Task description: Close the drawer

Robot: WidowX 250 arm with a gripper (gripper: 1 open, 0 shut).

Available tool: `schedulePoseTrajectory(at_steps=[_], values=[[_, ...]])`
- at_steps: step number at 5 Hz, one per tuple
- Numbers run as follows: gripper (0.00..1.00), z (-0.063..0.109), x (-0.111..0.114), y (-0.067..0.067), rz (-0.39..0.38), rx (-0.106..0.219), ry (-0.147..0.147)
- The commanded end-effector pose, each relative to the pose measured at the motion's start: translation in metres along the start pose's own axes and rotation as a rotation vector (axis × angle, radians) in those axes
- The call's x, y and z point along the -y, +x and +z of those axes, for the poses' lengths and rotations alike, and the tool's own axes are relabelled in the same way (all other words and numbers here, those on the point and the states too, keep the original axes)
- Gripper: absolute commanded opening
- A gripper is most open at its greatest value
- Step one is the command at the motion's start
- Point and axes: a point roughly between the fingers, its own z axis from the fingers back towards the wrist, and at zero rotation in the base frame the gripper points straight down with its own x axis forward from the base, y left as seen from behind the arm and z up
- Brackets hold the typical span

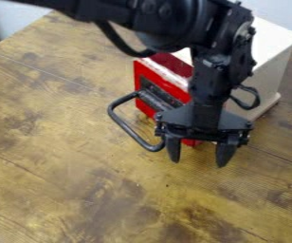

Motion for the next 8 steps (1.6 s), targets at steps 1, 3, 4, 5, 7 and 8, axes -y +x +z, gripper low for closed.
schedulePoseTrajectory(at_steps=[1,3,4,5,7,8], values=[[1.0,0.011,-0.005,0.012,0.027,0.047,0.003],[1.0,-0.01,-0.01,0.006,0.154,0.02,0.027],[1.0,-0.018,-0.012,0.001,0.213,0.002,0.054],[1.0,-0.004,-0.013,0.009,0.228,0.007,0.006],[1.0,0.019,-0.013,0.018,0.281,0.071,-0.064],[1.0,0.019,-0.011,0.016,0.31,0.1,-0.037]])
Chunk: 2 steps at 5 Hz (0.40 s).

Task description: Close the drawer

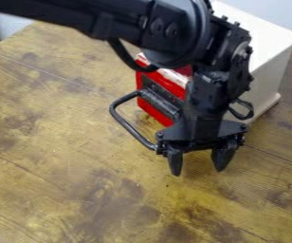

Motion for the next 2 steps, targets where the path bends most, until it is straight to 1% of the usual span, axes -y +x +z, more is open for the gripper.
schedulePoseTrajectory(at_steps=[1,2], values=[[1.0,0.0341,-0.0106,0.0239,0.081,0.092,-0.032],[1.0,0.0329,-0.0166,0.0294,0.135,0.081,-0.01]])
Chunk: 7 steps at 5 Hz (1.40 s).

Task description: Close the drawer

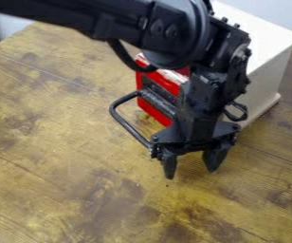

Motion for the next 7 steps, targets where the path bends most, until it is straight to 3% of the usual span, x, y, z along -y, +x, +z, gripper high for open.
schedulePoseTrajectory(at_steps=[1,2,3,4,5,6,7], values=[[1.0,0.032,-0.011,0.041,0.113,0.069,-0.073],[1.0,0.048,-0.01,0.047,0.18,0.051,-0.081],[0.0,0.058,-0.014,0.048,0.243,0.048,-0.102],[1.0,0.055,-0.019,0.045,0.269,0.055,-0.128],[0.0,0.054,-0.019,0.04,0.274,0.103,-0.084],[1.0,0.046,-0.022,0.036,0.287,0.114,-0.024],[0.0,0.04,-0.023,0.04,0.296,0.072,0.032]])
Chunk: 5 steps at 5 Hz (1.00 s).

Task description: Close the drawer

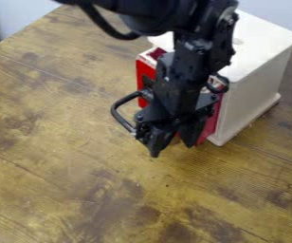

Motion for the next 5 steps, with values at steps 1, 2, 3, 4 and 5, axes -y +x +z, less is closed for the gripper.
schedulePoseTrajectory(at_steps=[1,2,3,4,5], values=[[0.0,0.009,0.001,0.025,0.065,-0.05,-0.039],[0.0,0.004,0.006,0.02,0.017,-0.091,-0.092],[0.0,0.009,0.009,0.008,-0.056,-0.059,-0.152],[0.0,0.012,0.006,0.009,-0.121,0.006,-0.156],[0.0,0.013,0.003,0.009,-0.207,0.047,-0.116]])
